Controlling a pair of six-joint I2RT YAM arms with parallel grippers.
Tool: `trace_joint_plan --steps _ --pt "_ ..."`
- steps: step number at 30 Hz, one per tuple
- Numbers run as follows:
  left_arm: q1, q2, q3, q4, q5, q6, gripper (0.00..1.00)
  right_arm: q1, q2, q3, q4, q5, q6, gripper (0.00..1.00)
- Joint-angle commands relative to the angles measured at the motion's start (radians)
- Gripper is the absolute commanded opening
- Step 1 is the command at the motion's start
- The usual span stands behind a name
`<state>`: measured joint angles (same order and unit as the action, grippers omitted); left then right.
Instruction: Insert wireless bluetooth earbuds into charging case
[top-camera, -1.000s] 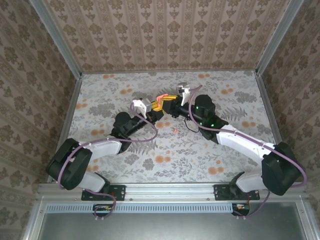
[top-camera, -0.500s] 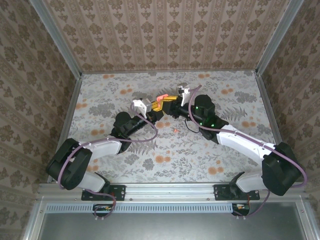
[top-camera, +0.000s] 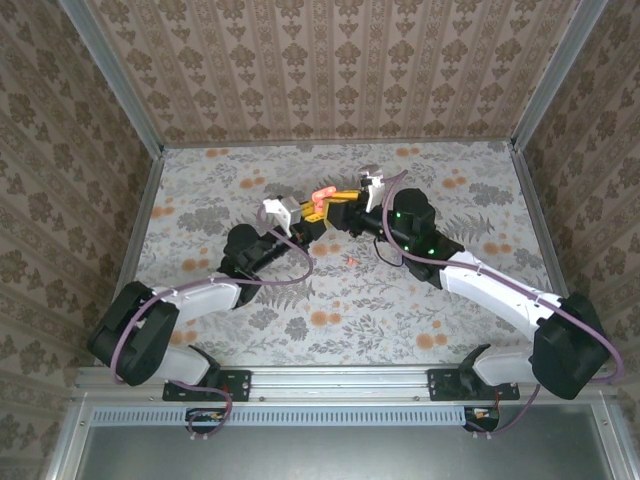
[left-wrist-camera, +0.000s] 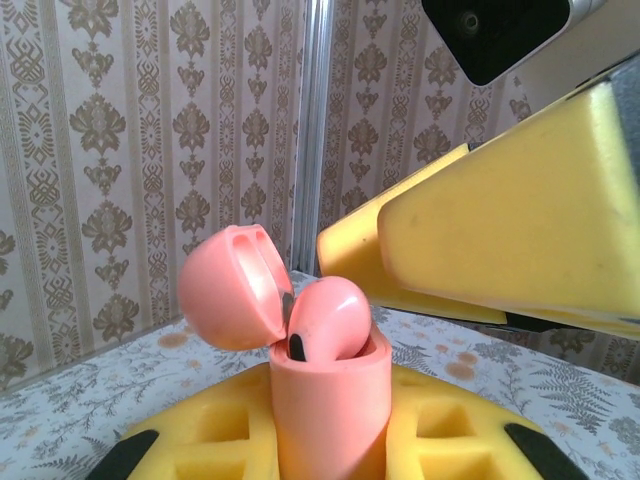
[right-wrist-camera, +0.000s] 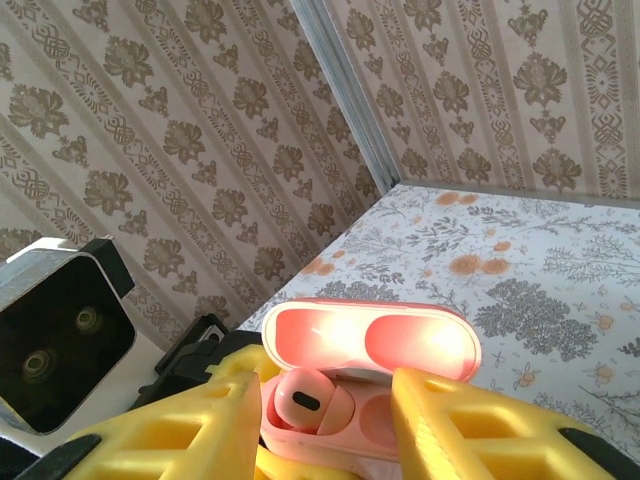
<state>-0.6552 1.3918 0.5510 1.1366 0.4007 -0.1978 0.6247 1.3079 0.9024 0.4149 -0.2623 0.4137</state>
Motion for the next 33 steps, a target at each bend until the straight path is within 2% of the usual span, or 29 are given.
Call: trace_joint_plan --steps 1,8,15,21,25,29,33 --pt "-0.007 -0.047 0.003 0.094 0.010 0.027 0.15 0.003 -0.012 0.010 -0.099 0.008 -0.017 0.41" --pt "-0.007 -0.066 -0.008 0.078 0.015 0.039 0.15 0.003 -0.019 0.016 -0.102 -0.005 -0.009 0.41" --pt "0.009 -0.101 -0.021 0.036 0.073 0.050 0.15 -0.014 -0.064 0.036 -0.137 -0.060 -0.036 0.44" --pt "0.033 -0.141 -0.022 -0.001 0.174 0.048 0.15 -0.069 -0.114 0.080 -0.257 -0.205 -0.193 0.54" --pt "0.049 -0.157 -0.020 -0.009 0.234 0.037 0.15 -0.141 -0.131 0.110 -0.357 -0.344 -0.315 0.59" --pt "0.058 -0.157 -0.007 -0.032 0.341 0.033 0.15 -0.230 -0.098 0.178 -0.481 -0.508 -0.380 0.59" --pt "0.062 -0.145 0.011 -0.046 0.403 0.027 0.16 -0.260 -0.045 0.267 -0.616 -0.638 -0.471 0.60"
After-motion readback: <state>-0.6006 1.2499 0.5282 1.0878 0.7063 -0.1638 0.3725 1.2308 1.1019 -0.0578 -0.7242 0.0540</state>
